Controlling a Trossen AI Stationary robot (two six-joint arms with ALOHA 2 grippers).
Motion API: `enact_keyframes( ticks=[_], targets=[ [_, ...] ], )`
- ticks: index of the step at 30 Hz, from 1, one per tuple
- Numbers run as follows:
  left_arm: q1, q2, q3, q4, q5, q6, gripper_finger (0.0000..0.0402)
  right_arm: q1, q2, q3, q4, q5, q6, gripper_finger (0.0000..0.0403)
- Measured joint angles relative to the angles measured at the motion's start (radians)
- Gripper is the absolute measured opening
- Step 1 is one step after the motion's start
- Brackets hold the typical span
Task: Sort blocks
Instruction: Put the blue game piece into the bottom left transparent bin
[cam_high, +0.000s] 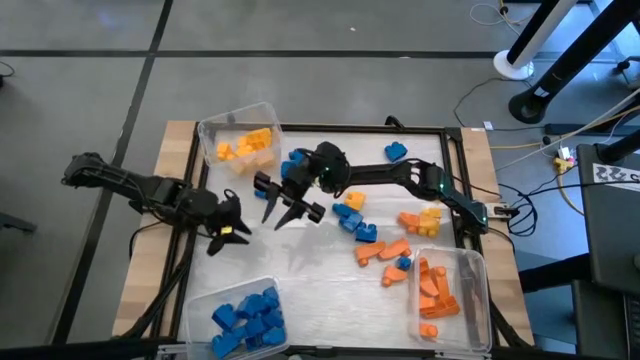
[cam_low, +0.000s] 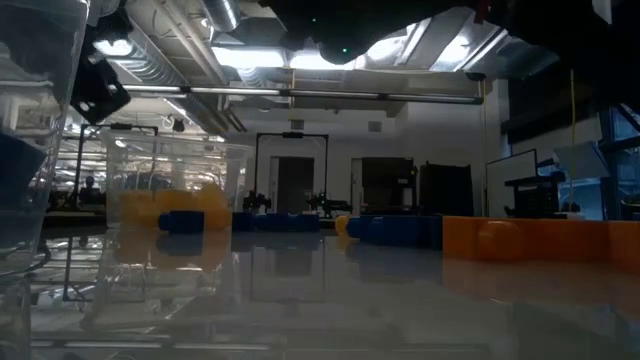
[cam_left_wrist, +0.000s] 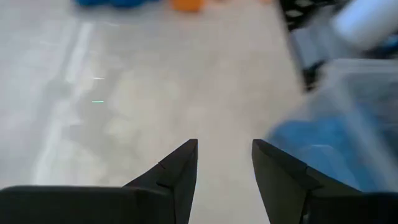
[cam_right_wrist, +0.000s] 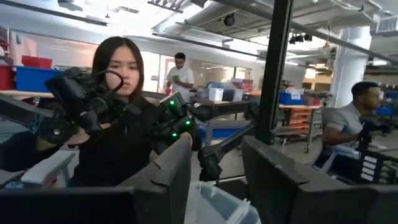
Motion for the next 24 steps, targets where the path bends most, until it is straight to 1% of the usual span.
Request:
enact_keyframes(
  ticks=[4, 9, 13, 16, 20, 24],
  targets=[
    [0.071, 0.005, 0.000, -0.060, -0.051, 0.060, 0.0143, 0.002, 0.000, 0.000, -0.030, 0.001, -0.003, 0.0144],
    [0.145, 0.005, 0.000, -0.045, -0.056, 0.137, 0.0143, -0.008, 0.000, 0.000, -0.068, 0.025, -0.006, 0.0144],
    [0.190, 0.005, 0.000, -0.044, -0.056, 0.164, 0.0143, -0.030, 0.000, 0.000, -0.149, 0.029, -0.043, 0.0137],
    [0.216, 0.005, 0.000, -0.045, -0.056, 0.163, 0.0143, -0.053, 0.000, 0.000, -0.236, 0.037, -0.113, 0.0115],
    [0.247, 0.006, 0.000, -0.045, -0.057, 0.191, 0.0143, -0.091, 0.000, 0.000, -0.309, 0.033, -0.174, 0.0073],
    [0.283, 0.039, 0.000, -0.038, -0.057, 0.215, 0.0143, -0.126, -0.004, 0.000, -0.318, -0.022, -0.178, 0.0026]
  ],
)
